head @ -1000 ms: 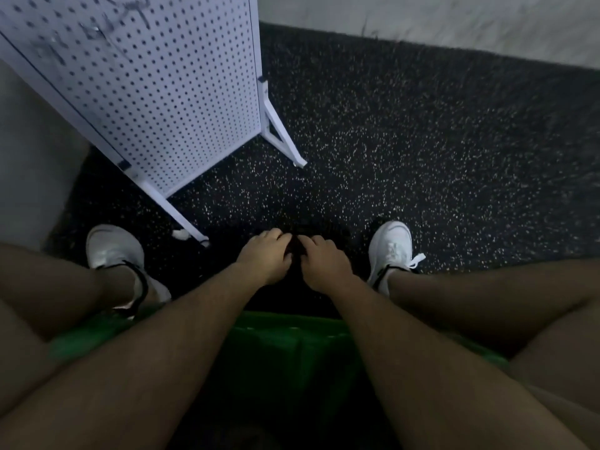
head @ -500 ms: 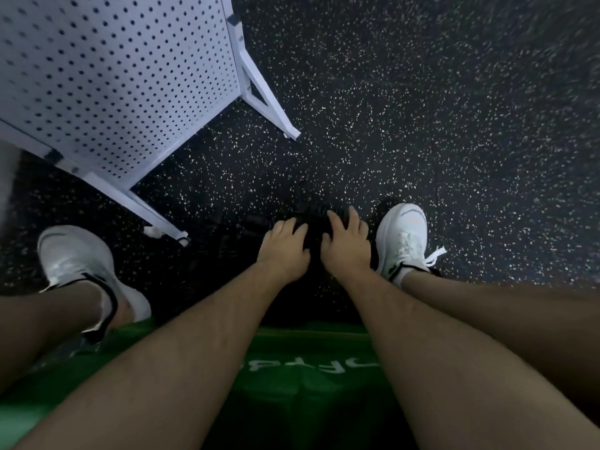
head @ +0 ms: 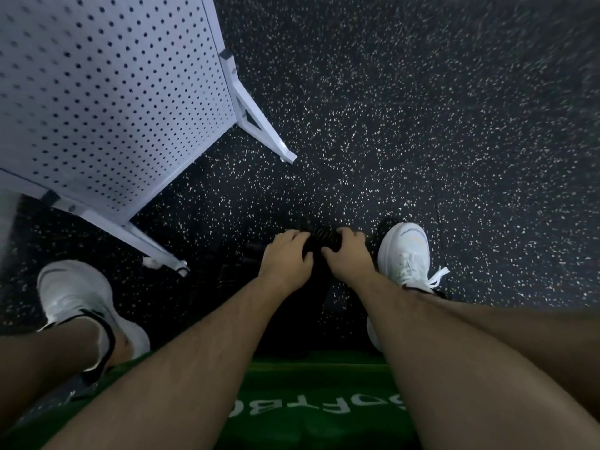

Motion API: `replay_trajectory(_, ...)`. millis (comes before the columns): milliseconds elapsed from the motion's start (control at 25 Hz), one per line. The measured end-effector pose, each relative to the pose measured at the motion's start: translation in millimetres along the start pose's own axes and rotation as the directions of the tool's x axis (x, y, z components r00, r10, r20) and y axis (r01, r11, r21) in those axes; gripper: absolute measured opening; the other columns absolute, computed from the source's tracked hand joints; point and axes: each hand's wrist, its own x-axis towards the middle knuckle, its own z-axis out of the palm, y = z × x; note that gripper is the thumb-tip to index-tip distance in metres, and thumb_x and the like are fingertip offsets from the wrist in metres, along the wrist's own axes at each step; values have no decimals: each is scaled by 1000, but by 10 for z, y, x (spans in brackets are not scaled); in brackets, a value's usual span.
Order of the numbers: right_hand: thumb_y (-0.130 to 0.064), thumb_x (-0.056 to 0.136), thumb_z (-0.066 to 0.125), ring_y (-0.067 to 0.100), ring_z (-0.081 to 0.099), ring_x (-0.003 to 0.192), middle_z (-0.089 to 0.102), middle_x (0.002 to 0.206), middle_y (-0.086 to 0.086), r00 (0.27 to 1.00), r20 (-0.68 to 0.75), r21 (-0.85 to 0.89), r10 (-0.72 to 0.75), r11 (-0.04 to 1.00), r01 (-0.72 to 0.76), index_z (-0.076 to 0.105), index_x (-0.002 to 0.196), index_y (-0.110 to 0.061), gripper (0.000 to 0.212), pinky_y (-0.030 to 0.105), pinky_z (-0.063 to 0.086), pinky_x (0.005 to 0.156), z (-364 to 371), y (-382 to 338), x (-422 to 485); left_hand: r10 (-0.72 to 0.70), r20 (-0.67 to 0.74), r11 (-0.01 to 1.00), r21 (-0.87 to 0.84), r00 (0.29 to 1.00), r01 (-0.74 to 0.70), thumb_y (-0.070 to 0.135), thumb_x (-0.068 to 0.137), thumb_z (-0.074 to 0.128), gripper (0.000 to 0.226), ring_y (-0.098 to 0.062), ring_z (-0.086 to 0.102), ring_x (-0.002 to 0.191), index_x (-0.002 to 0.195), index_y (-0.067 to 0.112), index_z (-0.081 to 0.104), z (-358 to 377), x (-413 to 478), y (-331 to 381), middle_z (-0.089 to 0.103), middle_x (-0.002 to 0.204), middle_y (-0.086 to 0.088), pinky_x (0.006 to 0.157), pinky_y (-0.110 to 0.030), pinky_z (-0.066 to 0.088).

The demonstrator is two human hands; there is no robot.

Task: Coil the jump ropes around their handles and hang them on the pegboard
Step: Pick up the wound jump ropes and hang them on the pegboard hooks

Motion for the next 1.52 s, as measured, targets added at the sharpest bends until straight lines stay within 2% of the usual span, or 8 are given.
replay_trajectory(200, -35, 94, 62, 26, 58, 107, 36, 141, 8, 992, -70, 52, -109, 992, 113, 41, 144, -15, 57, 35, 48, 93, -188, -371, -309, -90, -42, 959, -272, 995, 75, 35, 102, 52, 49, -17, 48, 132, 149, 22, 46, -338, -171, 16, 48, 147, 0, 111, -33, 40)
replay_trajectory(480, -38, 94, 64, 20, 58, 112, 38, 141, 3, 868, -267, 66, -419, 890, 451, 42, 146, -18, 60, 28, 46, 92, -989, -1340, -1000, -143, -453, 922, -384, 880, -48, 33, 102, 55, 48, -15, 50, 128, 147, 18, 47, -1473, -593, 197, 46, 143, 0, 99, -19, 35)
replay_trajectory(600, -36, 93, 66, 18, 59, 111, 38, 138, 0, 724, -369, 6, -583, 778, 629, 43, 147, -20, 60, 27, 49, 95, -1428, -1815, -1382, -13, -553, 930, -314, 833, -193, 24, 98, 63, 61, -6, 49, 120, 153, 25, 38, -2099, -846, 343, 44, 142, 2, 95, -17, 37)
replay_trajectory(760, -34, 90, 70, 17, 56, 116, 38, 135, -1, 443, -468, -136, -765, 558, 819, 47, 144, -21, 60, 32, 52, 97, -1879, -2436, -2017, 54, -676, 953, -184, 735, -240, 26, 88, 74, 88, -16, 51, 120, 159, 34, 22, -2952, -1313, 578, 39, 139, -2, 98, -28, 44)
replay_trajectory(920, -35, 90, 71, 16, 57, 110, 43, 130, 0, 174, -518, -271, -837, 354, 895, 50, 141, -20, 57, 23, 53, 86, -2078, -2835, -2604, 92, -809, 954, -96, 580, -285, 24, 86, 77, 85, -11, 49, 105, 155, 40, 30, -3594, -1876, 691, 35, 126, -1, 95, -25, 44)
replay_trajectory(1200, -37, 90, 71, 18, 56, 118, 46, 135, 2, -92, -506, -421, -858, 152, 894, 47, 143, -18, 61, 29, 58, 87, -2002, -3064, -2942, 128, -880, 967, 9, 458, -254, 0, 81, 70, 80, -10, 46, 117, 148, 34, 44, -3845, -2290, 628, 26, 146, 6, 99, -24, 46)
replay_trajectory(1320, -51, 92, 64, 13, 49, 129, 44, 142, -4, -91, -404, -342, -910, 58, 938, 42, 148, -20, 67, 25, 47, 104, -2072, -3043, -2978, 158, -877, 890, -73, 454, -450, 8, 81, 70, 67, -16, 55, 120, 138, 35, 45, -3818, -2314, 590, 46, 135, 9, 99, -45, 52)
replay_trajectory(1520, -40, 101, 53, 5, 38, 138, 39, 148, -16, 206, -470, 2, -859, 232, 973, 42, 147, -36, 47, 37, 39, 114, -2267, -3055, -2861, 1, -890, 687, -331, 456, -647, 11, 77, 86, 61, -7, 68, 101, 118, 37, 48, -3871, -2484, 643, 64, 107, 16, 91, -28, 56)
